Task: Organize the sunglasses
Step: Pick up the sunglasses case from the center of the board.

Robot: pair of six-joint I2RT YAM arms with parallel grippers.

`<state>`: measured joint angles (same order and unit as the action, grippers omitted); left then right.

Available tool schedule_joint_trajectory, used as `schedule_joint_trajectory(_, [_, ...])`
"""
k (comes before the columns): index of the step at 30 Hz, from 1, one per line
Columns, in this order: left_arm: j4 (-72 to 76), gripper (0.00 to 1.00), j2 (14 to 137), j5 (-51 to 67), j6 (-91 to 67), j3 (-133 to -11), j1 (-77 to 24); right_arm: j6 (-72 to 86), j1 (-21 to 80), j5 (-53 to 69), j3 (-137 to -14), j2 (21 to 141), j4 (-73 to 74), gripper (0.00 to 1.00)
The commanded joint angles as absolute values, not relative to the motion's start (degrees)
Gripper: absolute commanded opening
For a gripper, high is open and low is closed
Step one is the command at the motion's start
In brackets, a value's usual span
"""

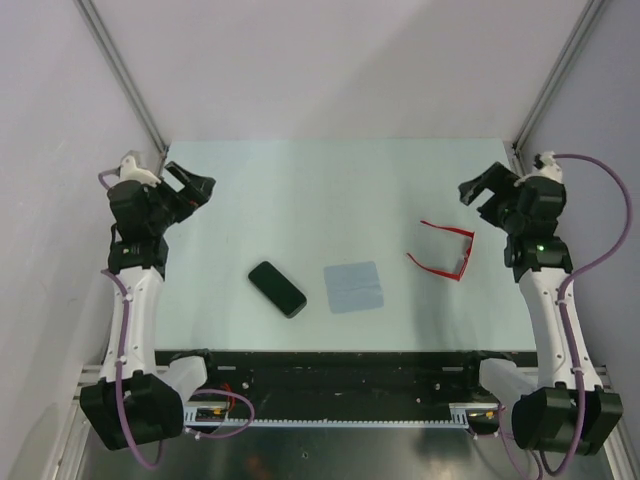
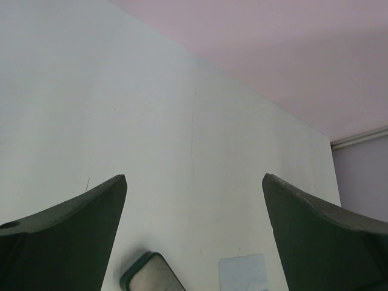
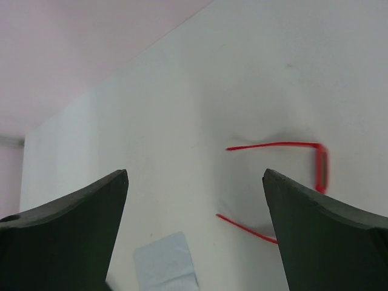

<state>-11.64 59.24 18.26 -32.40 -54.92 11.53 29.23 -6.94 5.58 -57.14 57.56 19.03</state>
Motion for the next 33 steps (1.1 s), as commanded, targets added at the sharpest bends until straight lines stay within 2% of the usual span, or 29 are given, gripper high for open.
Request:
schedule_joint_trajectory(1, [-10.1,1.00,57.0,18.5,-35.8,-56.3,13.9,25.1,1.7,10.0,-59.1,58.2,14.5,1.00])
schedule_joint_trajectory(6, [-9.5,1.00,59.0,22.6,-41.0,-53.7,17.2,20.0,18.2,3.3,-59.1,60.3,10.5,1.00])
schedule_joint_trajectory(14, [-9.5,1.00,57.2,16.8,-44.1,-49.6,17.8,9.1,47.0,-8.1,-61.1,71.3,9.6,1.00])
schedule_joint_trajectory(17, [-9.5,1.00,57.2,21.4,-41.8,-49.3,17.8,8.1,52.7,-11.1,-62.5,77.0,11.2,1.00])
schedule_joint_trajectory(24, [-9.6,1.00,58.4,23.7,-43.3,-46.7,17.8,9.0,62.3,-12.0,-64.9,89.3,8.2,1.00])
schedule_joint_trajectory(33, [-9.4,1.00,58.7,24.1,-47.5,-39.0,17.1,11.2,64.9,-12.4,-77.6,108.2,11.0,1.00])
